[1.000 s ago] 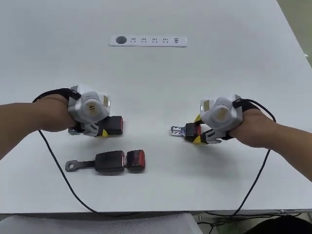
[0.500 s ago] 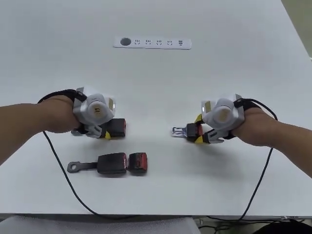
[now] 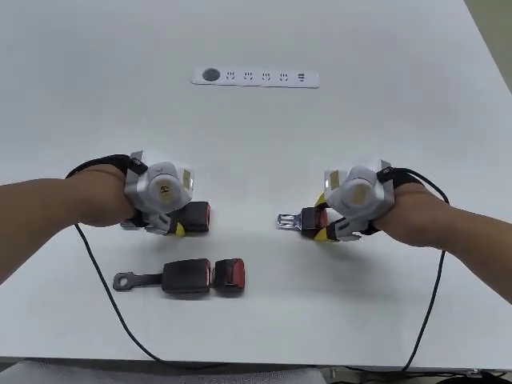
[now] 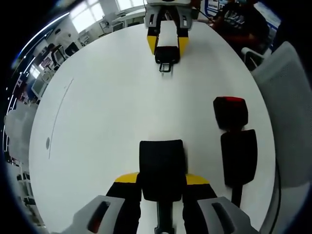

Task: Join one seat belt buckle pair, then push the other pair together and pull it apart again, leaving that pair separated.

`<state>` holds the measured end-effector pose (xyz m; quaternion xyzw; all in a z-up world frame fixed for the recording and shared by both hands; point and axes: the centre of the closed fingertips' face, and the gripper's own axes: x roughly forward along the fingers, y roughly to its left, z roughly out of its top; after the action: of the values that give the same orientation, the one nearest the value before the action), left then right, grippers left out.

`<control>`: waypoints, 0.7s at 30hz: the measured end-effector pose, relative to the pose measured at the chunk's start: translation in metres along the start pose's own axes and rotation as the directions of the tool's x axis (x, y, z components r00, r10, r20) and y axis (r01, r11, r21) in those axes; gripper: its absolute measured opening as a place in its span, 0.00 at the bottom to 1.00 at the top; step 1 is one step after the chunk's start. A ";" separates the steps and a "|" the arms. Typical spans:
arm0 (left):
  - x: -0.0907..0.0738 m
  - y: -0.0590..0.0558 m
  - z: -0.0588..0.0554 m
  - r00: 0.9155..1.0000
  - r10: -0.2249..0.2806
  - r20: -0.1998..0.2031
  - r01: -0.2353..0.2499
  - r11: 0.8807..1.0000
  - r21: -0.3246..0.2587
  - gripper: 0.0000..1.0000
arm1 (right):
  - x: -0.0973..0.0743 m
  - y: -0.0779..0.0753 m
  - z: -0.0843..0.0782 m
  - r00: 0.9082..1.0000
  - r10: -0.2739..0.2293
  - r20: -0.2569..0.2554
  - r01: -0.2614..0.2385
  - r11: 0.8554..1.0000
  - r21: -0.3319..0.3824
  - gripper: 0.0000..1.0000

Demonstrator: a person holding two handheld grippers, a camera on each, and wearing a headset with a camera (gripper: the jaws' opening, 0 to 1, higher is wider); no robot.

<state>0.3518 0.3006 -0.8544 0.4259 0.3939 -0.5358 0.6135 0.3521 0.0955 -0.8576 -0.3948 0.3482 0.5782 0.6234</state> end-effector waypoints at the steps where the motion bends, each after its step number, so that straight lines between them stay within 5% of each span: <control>1: 0.000 0.000 0.000 1.000 0.000 0.000 0.000 1.000 0.000 0.33 | 0.002 0.000 0.003 1.000 0.004 0.003 -0.004 1.000 0.004 0.33; 21: 0.000 -0.001 -0.001 1.000 -0.006 -0.010 0.006 1.000 0.002 0.33 | 0.038 -0.002 0.075 0.998 -0.019 0.066 0.020 1.000 -0.020 0.33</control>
<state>0.3509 0.3013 -0.8545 0.4280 0.3977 -0.5357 0.6096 0.3553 0.1793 -0.8574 -0.3851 0.3176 0.5884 0.6361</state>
